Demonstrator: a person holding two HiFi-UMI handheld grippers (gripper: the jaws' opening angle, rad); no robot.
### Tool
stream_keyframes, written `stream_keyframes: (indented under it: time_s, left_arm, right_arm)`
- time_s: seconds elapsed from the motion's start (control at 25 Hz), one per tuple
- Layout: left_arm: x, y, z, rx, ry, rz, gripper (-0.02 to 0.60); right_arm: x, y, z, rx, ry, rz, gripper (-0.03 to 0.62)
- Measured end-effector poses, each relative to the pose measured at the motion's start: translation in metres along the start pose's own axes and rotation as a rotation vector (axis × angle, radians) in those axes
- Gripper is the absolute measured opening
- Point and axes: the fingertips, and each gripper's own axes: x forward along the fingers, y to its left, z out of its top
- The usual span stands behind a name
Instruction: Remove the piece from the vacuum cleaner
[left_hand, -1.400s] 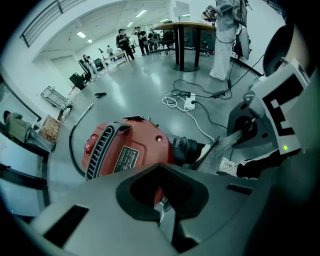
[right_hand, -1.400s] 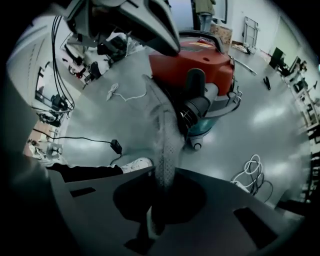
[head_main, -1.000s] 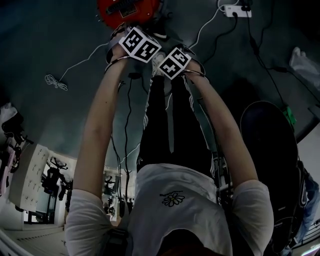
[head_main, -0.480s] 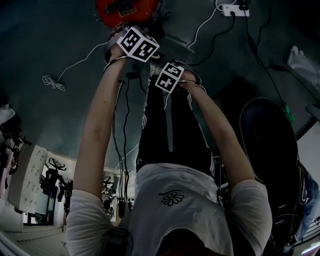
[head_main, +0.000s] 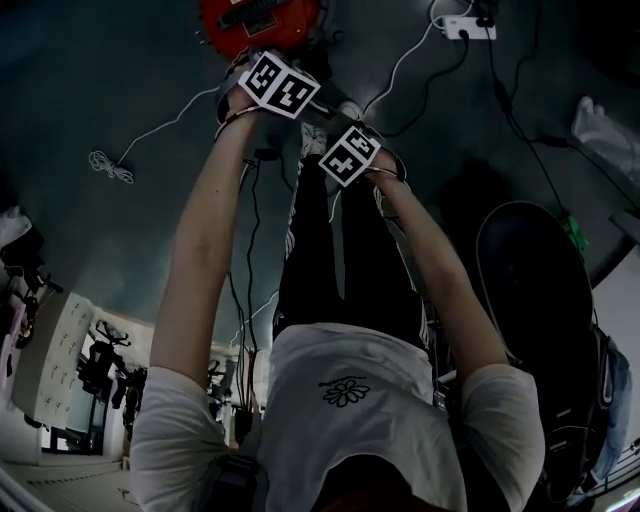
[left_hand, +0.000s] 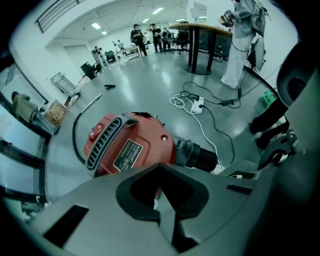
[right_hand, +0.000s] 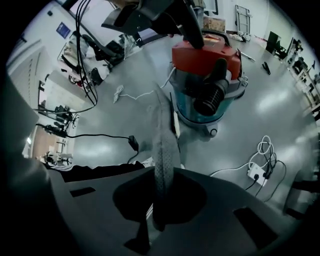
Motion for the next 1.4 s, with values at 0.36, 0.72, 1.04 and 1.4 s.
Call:
stream_keyframes:
  time_s: [0.36, 0.72, 1.04, 1.4]
  left_arm:
    - [-0.133, -0.028, -0.020, -0.601, -0.237, -0.015, 0.003]
    - [-0.302, -0.001, 0.063, -0.770, -0.644, 0.006, 0.003]
    - [-0.474, 0.070, 0.124, -0.737, -1.041, 0.255, 0.003]
    - [-0.632, 0.086, 0.143, -0.646, -1.393, 0.441, 0.003]
  right_arm:
    - [-0.103, -0.006, -0.007, 0.019, -0.089, -0.099, 0.020]
    - [-0.305, -0.043, 0.056, 0.085, -0.477, -0.293, 0.020]
    - [-0.485, -0.052, 0.113, -0.015, -0.836, -0.501, 0.020]
    - [-0.674, -0.009, 0.137, -0.053, -1.320, -0.651, 0.020]
